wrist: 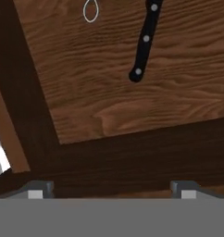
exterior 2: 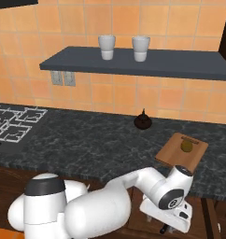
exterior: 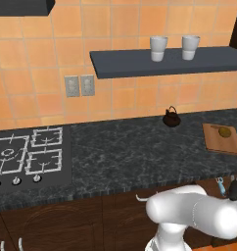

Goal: Place the appropriate cutting tool for cutting the avocado skin on the cutting board.

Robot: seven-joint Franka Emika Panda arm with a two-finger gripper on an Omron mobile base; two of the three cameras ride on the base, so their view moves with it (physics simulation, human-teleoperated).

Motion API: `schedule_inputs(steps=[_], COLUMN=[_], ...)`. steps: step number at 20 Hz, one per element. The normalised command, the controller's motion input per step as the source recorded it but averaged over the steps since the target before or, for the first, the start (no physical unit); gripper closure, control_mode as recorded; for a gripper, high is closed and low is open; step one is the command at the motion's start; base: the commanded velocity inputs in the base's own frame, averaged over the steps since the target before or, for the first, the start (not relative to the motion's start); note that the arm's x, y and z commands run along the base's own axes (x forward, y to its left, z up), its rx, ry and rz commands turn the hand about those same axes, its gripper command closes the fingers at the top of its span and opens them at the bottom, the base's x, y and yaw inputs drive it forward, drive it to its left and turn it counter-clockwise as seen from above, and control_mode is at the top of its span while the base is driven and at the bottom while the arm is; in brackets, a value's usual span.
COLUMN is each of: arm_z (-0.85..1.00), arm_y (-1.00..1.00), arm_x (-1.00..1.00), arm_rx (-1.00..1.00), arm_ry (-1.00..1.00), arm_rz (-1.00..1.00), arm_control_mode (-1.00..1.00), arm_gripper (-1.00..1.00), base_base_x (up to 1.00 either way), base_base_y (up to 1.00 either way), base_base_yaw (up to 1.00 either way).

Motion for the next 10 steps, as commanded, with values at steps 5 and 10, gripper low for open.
schedule_inputs(steps=[5,10], arm_z=[-0.28,0.00], arm_y=[0.00,0.00], arm_x=[-0.24,-0.33], arm_rx=[0.00,0.00], arm_ry=[0.10,0.14], arm_rz=[0.06,0.05], arm_control_mode=[-1.00,-1.00], arm_gripper=[-1.00,-1.00], base_base_x=[0.00,0.00], base_base_y=[0.00,0.00], base_base_yaw=[0.00,0.00])
